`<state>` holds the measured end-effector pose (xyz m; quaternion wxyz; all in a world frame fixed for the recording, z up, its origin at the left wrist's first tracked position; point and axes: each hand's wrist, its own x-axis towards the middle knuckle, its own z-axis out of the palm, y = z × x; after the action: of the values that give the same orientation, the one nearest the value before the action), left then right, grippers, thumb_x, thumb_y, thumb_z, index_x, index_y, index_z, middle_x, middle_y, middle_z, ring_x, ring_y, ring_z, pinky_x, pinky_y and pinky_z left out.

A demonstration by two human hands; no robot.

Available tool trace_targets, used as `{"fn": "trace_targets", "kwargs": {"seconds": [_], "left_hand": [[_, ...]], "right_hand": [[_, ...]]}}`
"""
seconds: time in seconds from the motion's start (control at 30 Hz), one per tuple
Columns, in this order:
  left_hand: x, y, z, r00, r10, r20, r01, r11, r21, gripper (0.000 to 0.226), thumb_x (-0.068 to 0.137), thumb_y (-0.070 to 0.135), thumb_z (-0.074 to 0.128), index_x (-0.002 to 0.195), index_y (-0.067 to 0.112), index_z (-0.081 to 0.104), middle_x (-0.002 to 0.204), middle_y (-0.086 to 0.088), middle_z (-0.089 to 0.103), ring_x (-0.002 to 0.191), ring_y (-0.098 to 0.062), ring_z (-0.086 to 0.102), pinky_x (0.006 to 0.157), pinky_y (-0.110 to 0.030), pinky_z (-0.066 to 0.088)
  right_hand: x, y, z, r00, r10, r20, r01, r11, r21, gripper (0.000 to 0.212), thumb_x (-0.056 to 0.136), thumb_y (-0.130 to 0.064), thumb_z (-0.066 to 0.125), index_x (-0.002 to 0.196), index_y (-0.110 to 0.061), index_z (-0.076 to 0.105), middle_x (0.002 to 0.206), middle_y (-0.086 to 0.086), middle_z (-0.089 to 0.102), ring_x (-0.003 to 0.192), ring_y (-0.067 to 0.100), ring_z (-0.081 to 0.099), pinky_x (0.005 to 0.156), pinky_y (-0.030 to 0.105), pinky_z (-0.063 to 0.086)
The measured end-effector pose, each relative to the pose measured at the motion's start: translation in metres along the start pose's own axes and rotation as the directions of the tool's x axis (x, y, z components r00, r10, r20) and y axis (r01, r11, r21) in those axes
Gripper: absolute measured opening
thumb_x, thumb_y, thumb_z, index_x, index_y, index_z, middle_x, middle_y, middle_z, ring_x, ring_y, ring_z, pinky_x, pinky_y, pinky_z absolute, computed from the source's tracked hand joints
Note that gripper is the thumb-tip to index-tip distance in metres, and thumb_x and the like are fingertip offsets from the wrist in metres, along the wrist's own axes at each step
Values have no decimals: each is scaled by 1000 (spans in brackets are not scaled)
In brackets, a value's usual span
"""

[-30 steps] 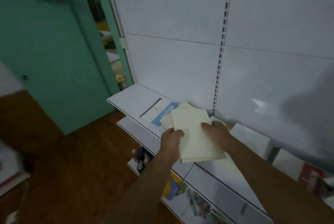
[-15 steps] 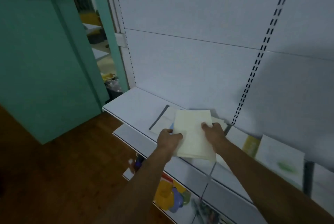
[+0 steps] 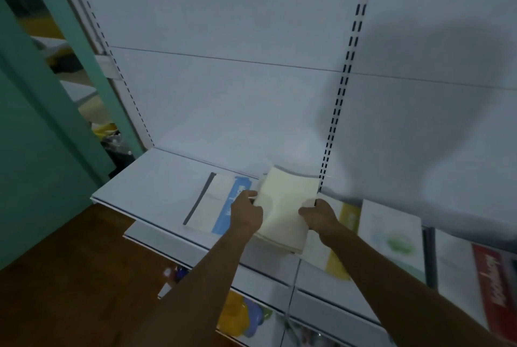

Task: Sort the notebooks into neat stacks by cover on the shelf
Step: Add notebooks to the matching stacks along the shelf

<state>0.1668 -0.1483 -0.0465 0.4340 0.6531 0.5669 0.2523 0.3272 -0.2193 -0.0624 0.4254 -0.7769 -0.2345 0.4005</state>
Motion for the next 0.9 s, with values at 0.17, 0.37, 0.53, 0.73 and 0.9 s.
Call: {"fn": "trace_targets", "kwargs": {"seconds": [0.17,0.37,0.53,0.73,0.9], "left_hand": [[14,-5,3,998,42,-51,-36,994,107,41,87,-5,54,127,4,53,124,-13,61,107,-22,59,81,-15,39],[19,-13,12,998,48,-38,-37,970,239,42,87,1,55,129,7,52,122,-15,59,110,-28,57,88,-26,45],[17,-13,9,998,-27,-50,43,937,346,50,86,17,56,135,17,45,124,-14,56,116,-29,49,95,-40,45],[-2,27,18,984,166,-60,-134,925,356,35,86,20,59,121,17,56,120,-10,53,117,-28,48,91,-42,43],[-45,78,77,885,338,321,-405,898,171,27,87,20,60,113,12,59,112,-5,60,105,-24,59,89,-32,48]], "right_hand": [[9,3,10,998,33,57,-34,999,26,24,82,-12,62,101,3,65,103,20,67,89,30,64,78,39,54],[10,2,27,999,35,-30,-37,998,-57,36,85,-11,58,113,11,55,107,19,60,79,20,53,63,26,44],[2,-7,17,998,54,-20,-56,990,-126,40,85,-23,57,117,1,51,123,15,49,92,21,55,69,26,43],[-27,-13,-29,965,-182,-190,116,942,-315,42,91,-23,54,129,-4,51,124,14,60,111,27,57,93,31,45],[-66,4,-112,893,-196,-405,42,933,-358,26,94,-24,46,104,-9,64,105,11,67,97,29,62,82,31,48]]}}
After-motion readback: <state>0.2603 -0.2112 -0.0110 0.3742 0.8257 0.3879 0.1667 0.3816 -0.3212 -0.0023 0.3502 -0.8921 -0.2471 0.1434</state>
